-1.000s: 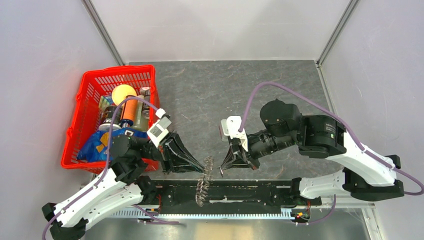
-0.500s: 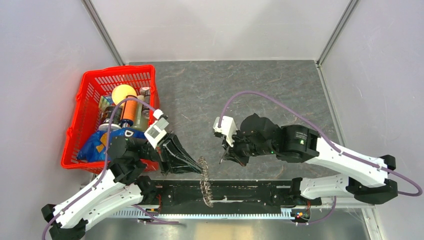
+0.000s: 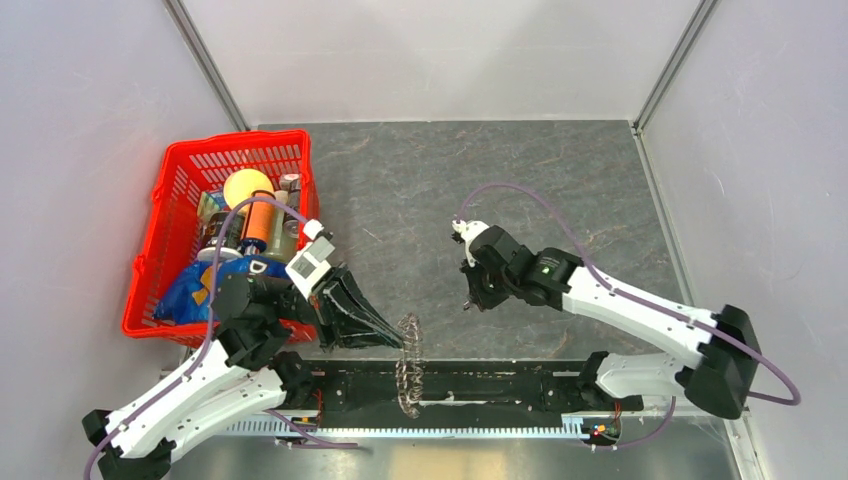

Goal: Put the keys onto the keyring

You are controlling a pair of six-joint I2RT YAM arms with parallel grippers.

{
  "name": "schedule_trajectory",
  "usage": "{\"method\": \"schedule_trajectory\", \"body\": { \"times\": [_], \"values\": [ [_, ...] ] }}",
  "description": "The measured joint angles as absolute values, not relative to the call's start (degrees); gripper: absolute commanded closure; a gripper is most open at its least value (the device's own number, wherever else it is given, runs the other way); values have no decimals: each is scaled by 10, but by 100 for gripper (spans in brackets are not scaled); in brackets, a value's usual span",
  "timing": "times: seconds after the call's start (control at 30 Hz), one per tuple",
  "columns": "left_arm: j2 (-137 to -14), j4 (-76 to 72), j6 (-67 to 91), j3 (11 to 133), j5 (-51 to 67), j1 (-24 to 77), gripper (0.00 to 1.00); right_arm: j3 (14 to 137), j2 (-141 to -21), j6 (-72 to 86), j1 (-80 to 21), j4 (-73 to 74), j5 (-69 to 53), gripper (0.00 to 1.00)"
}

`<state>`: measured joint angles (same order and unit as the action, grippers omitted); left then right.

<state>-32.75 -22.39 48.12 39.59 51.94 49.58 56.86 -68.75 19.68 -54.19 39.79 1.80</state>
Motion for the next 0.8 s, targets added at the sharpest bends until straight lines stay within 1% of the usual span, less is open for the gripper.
{"method": "schedule_trajectory", "body": {
  "times": [0.2, 0.47, 0.57, 0.63, 0.67, 0.73, 0.77, 0.8],
  "values": [
    [-318, -218, 481, 396, 519, 496, 98, 530, -749, 238, -512, 351, 1, 100],
    [-305, -194, 480, 396, 519, 496, 98, 508, -825, 289, -467, 291, -22, 99],
    [-301, -187, 476, 396, 519, 496, 98, 507, -852, 305, -455, 276, -27, 88],
    [-297, -180, 474, 396, 518, 496, 98, 507, -863, 314, -452, 270, -27, 77],
    [-296, -178, 472, 396, 517, 496, 98, 507, -865, 317, -451, 267, -27, 73],
    [-292, -172, 470, 396, 514, 496, 98, 507, -865, 322, -451, 265, -27, 60],
    [-291, -168, 470, 396, 514, 496, 98, 508, -863, 325, -451, 265, -28, 55],
    [-290, -166, 469, 396, 513, 496, 98, 509, -861, 325, -451, 265, -27, 53]
  ]
}}
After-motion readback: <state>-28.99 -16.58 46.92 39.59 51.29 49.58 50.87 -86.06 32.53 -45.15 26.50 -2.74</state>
